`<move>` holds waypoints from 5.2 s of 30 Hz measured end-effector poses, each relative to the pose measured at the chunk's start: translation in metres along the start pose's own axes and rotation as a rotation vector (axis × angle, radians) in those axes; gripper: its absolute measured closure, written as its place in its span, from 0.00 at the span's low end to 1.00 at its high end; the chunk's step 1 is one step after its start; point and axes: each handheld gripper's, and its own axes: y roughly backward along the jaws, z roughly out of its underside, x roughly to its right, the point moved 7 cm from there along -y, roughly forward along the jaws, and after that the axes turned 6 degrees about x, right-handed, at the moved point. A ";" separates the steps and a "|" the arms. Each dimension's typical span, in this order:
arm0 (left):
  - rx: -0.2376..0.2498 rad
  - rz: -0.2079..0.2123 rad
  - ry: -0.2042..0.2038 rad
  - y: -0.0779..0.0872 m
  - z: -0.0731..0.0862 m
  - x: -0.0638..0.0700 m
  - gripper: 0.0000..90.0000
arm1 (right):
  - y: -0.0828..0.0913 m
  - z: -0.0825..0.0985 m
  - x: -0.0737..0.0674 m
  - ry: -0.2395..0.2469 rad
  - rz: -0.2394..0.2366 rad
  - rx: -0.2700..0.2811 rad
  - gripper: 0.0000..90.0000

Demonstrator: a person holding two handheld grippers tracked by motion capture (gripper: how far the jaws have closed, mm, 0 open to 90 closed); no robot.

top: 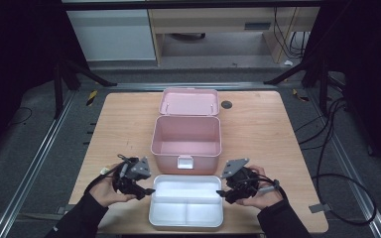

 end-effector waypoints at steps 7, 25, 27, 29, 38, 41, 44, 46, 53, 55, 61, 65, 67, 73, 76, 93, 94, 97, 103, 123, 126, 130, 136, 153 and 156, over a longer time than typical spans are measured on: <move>0.047 -0.194 0.190 0.018 0.022 -0.042 0.32 | 0.011 0.021 0.045 -0.217 0.208 0.044 0.26; -0.029 -0.305 0.411 0.027 0.081 -0.092 0.12 | 0.016 0.068 0.090 -0.417 0.404 -0.016 0.16; -0.062 -0.286 0.424 0.024 0.087 -0.092 0.11 | 0.017 0.068 0.089 -0.419 0.395 -0.020 0.16; -0.095 -0.287 0.425 0.023 0.091 -0.093 0.10 | 0.016 0.068 0.089 -0.419 0.393 -0.018 0.16; -0.130 -0.222 0.445 0.019 0.099 -0.093 0.09 | 0.010 0.067 0.087 -0.414 0.373 -0.039 0.15; -0.146 -0.213 0.453 0.014 0.102 -0.093 0.09 | 0.010 0.067 0.087 -0.415 0.369 -0.039 0.15; -0.161 -0.201 0.453 0.007 0.104 -0.093 0.11 | 0.010 0.069 0.087 -0.412 0.367 -0.041 0.15; -0.163 -0.200 0.457 0.005 0.105 -0.093 0.12 | 0.010 0.069 0.087 -0.412 0.367 -0.044 0.15; -0.192 -0.184 0.481 0.000 0.108 -0.093 0.22 | 0.010 0.069 0.085 -0.393 0.365 -0.050 0.16; -0.198 -0.194 0.477 0.001 0.107 -0.093 0.22 | 0.010 0.070 0.086 -0.394 0.366 -0.050 0.16; -0.148 -0.201 0.469 0.014 0.093 -0.092 0.22 | 0.008 0.071 0.086 -0.392 0.363 -0.059 0.16; -0.092 -0.186 0.446 0.025 0.073 -0.086 0.22 | 0.008 0.071 0.086 -0.394 0.363 -0.060 0.16; -0.070 -0.188 0.428 0.029 0.063 -0.084 0.22 | 0.008 0.072 0.087 -0.395 0.368 -0.059 0.16; -0.025 -0.171 0.391 0.037 0.039 -0.081 0.22 | 0.009 0.073 0.091 -0.414 0.384 -0.061 0.16; -0.008 -0.155 0.375 0.038 0.029 -0.081 0.22 | 0.008 0.073 0.092 -0.415 0.389 -0.061 0.16; 0.042 -0.147 0.231 0.061 -0.058 -0.095 0.22 | 0.007 0.073 0.093 -0.420 0.388 -0.064 0.16; 0.047 -0.145 0.220 0.061 -0.064 -0.095 0.22 | 0.007 0.074 0.093 -0.419 0.388 -0.064 0.16; 0.061 -0.138 0.203 0.062 -0.083 -0.096 0.22 | 0.007 0.074 0.093 -0.418 0.390 -0.066 0.16; 0.069 -0.143 0.161 0.056 -0.114 -0.094 0.22 | 0.007 0.074 0.094 -0.418 0.390 -0.065 0.16; 0.053 -0.053 0.054 -0.015 -0.187 -0.076 0.22 | 0.006 0.076 0.094 -0.420 0.386 -0.070 0.15; 0.039 -0.037 0.045 -0.030 -0.193 -0.073 0.22 | 0.006 0.076 0.094 -0.419 0.386 -0.073 0.15; 0.050 -0.016 0.048 -0.041 -0.200 -0.071 0.22 | 0.006 0.077 0.094 -0.420 0.385 -0.073 0.15; 0.041 -0.003 0.040 -0.060 -0.210 -0.069 0.22 | 0.005 0.077 0.094 -0.418 0.377 -0.078 0.15; -0.033 0.033 0.042 -0.112 -0.210 -0.066 0.22 | 0.004 0.080 0.094 -0.419 0.378 -0.083 0.15; -0.048 0.041 0.044 -0.119 -0.208 -0.067 0.22 | 0.004 0.079 0.093 -0.416 0.374 -0.082 0.15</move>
